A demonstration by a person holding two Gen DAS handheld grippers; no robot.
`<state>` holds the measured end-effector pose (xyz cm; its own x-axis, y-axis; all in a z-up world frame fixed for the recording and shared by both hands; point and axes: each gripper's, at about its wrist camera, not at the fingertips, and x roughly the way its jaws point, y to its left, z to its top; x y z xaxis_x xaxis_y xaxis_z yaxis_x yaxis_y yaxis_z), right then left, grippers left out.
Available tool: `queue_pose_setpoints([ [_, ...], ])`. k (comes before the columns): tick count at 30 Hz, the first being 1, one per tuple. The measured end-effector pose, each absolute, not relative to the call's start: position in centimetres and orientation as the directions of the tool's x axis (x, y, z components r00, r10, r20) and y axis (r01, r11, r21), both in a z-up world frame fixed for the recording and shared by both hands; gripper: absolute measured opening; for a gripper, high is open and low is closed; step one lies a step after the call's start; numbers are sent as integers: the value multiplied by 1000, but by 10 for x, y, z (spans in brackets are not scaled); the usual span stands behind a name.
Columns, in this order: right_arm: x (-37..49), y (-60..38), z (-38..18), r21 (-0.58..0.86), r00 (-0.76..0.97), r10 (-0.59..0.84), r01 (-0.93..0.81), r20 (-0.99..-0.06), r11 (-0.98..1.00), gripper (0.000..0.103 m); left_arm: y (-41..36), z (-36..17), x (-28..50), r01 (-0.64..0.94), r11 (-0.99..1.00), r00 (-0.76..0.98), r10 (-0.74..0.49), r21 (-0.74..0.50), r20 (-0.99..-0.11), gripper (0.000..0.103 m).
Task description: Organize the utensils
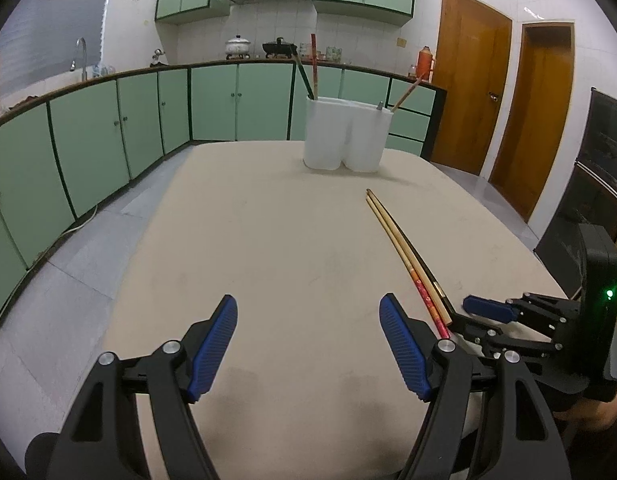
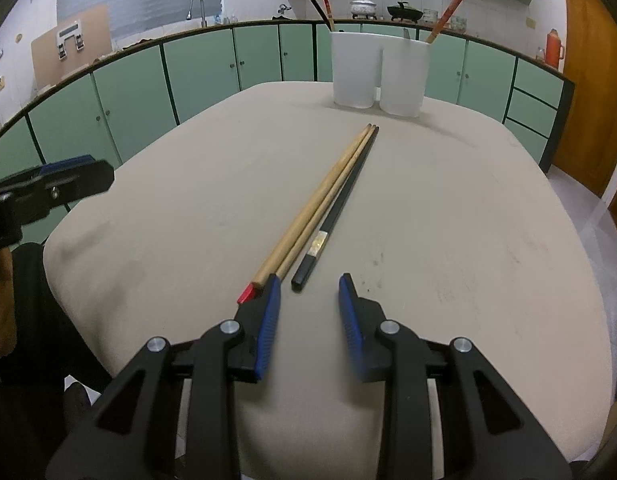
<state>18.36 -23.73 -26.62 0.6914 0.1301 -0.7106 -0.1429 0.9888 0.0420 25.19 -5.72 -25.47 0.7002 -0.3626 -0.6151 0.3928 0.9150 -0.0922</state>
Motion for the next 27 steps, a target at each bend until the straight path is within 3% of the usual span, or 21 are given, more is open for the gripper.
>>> queue_pose_setpoints([
  [4, 190, -241, -267, 40, 697, 122, -133, -706, 990, 25, -62, -256, 250, 395, 913, 693, -370, -104, -619, 71],
  [6, 192, -247, -268, 36, 702, 107, -115, -704, 993, 12, -66, -256, 249, 395, 912, 691, -372, -107, -620, 71],
  [8, 193, -255, -268, 46, 704, 104, -100, -703, 994, 6, -72, -258, 247, 396, 911, 685, -376, -115, -624, 71],
  [22, 183, -294, -269, 60, 714, 55, -18, -698, 998, 6, -134, -294, 241, 494, 868, 608, -389, -53, -692, 70],
  [27, 181, -292, -269, 76, 716, 77, -33, -694, 997, 14, -145, -301, 248, 493, 869, 600, -371, -38, -708, 70],
])
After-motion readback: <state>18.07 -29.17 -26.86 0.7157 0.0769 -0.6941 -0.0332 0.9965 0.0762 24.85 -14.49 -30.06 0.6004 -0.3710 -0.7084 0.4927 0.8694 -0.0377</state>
